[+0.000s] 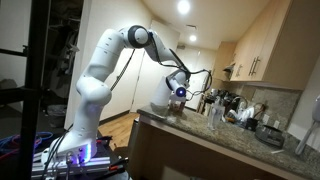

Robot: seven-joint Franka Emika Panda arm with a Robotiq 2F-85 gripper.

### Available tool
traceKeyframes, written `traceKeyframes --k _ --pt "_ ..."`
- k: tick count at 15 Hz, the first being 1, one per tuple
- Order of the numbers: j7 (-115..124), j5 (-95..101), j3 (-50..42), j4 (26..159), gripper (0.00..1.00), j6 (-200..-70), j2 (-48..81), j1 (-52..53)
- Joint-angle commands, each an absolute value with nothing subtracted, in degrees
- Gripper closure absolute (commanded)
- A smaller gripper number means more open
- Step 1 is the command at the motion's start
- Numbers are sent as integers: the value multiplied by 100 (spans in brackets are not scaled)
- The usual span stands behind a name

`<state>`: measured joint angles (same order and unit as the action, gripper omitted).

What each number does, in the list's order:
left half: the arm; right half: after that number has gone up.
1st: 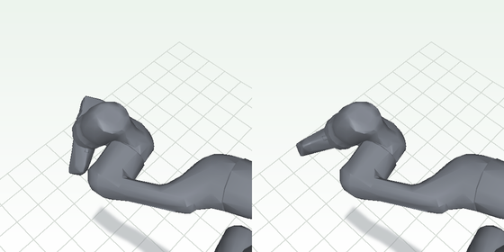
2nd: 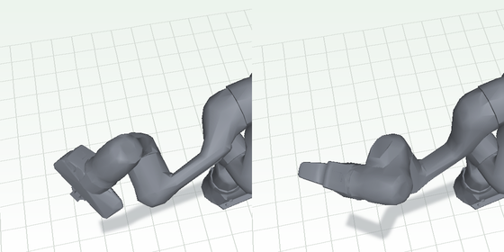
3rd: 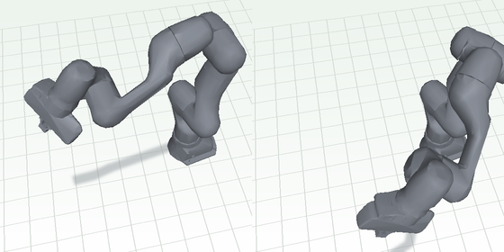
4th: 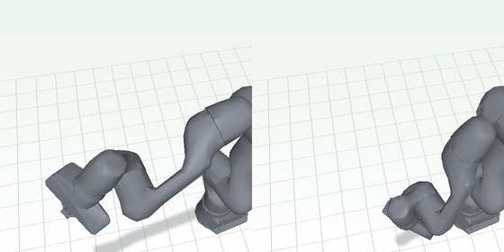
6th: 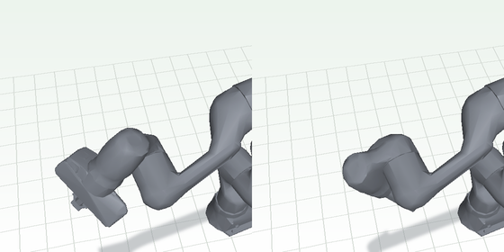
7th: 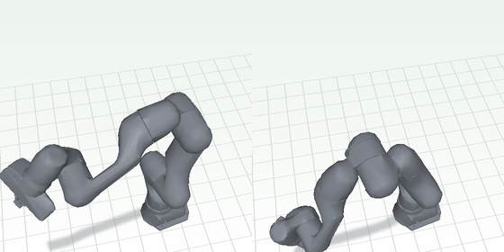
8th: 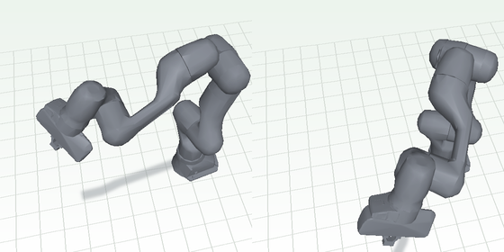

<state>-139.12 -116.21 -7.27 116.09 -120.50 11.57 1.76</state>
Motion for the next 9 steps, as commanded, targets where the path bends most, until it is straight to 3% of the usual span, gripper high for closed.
traceKeyframes --k 1,7,8,9 --pt "-14445 -11982 -560 11087 0 -11883 1543 79" --pt "-14310 -11943 -530 11123 0 -11978 1471 94" --pt "-14280 -11929 -529 11159 25 -12036 1450 105" --pt "-14264 -11885 -531 11182 26 -12054 1435 111"
